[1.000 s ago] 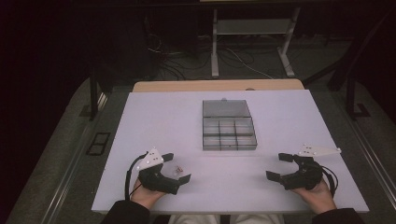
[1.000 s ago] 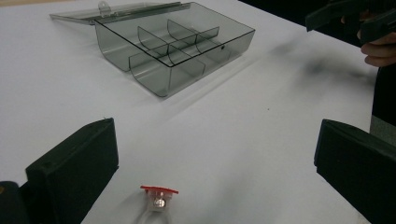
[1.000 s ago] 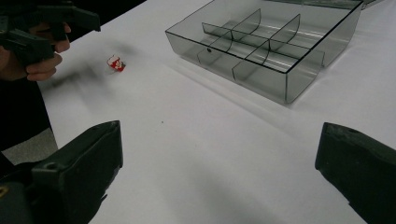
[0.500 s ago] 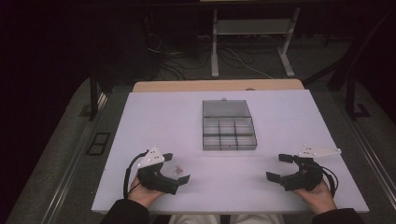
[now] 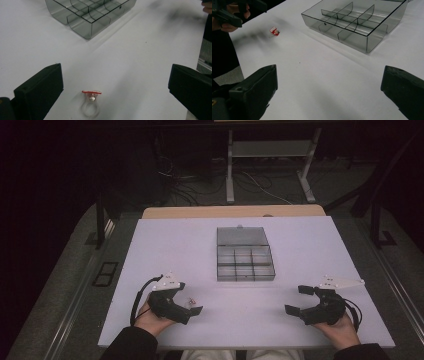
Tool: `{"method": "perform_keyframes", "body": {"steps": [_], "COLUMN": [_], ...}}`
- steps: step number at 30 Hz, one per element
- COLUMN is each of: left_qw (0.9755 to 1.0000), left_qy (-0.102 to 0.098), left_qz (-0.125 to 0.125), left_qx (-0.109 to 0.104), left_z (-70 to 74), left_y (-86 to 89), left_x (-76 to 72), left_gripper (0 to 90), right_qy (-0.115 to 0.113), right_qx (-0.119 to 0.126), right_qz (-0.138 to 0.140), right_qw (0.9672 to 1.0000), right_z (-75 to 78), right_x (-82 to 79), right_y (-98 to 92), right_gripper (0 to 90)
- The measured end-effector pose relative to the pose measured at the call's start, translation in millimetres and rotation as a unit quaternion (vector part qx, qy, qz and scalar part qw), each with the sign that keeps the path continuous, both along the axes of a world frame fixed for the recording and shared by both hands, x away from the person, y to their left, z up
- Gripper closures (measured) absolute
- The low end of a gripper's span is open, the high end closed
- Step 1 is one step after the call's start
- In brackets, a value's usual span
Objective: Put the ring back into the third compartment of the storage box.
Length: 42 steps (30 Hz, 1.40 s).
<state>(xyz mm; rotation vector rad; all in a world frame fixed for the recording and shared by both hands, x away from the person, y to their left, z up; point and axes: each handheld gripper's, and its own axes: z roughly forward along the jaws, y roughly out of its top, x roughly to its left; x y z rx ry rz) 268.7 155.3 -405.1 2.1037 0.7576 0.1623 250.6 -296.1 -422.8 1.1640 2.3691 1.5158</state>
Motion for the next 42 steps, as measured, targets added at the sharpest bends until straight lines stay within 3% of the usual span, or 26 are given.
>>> {"method": "perform_keyframes", "body": {"steps": [17,25,33,42], "left_qw": [0.9979,0.9942,0.9885,0.9866], "left_qy": [0.032,0.049,0.067,0.075], "left_qz": [-0.012,-0.019,-0.036,-0.049], "left_qx": [0.056,0.094,0.13,0.136], "left_z": [-6.6,-8.7,-10.1,-14.9], "left_y": [0.8,0.6,0.5,-0.9], "left_x": [16.9,24.9,31.0,36.3], "left_gripper": [0.0,0.0,2.8,9.9], "right_qy": [0.004,0.003,0.006,0.009], "right_qx": [-0.005,-0.01,-0.012,-0.015], "right_qz": [0.003,0.007,0.009,0.012], "right_qw": [1.0,0.9999,0.9999,0.9998], "right_z": [-0.6,-1.7,-2.1,-2.7], "right_x": [-0.1,0.3,0.3,0.6], "right_y": [1.4,2.1,2.8,4.0], "right_gripper": [0.7,0.7,0.7,0.7]}}
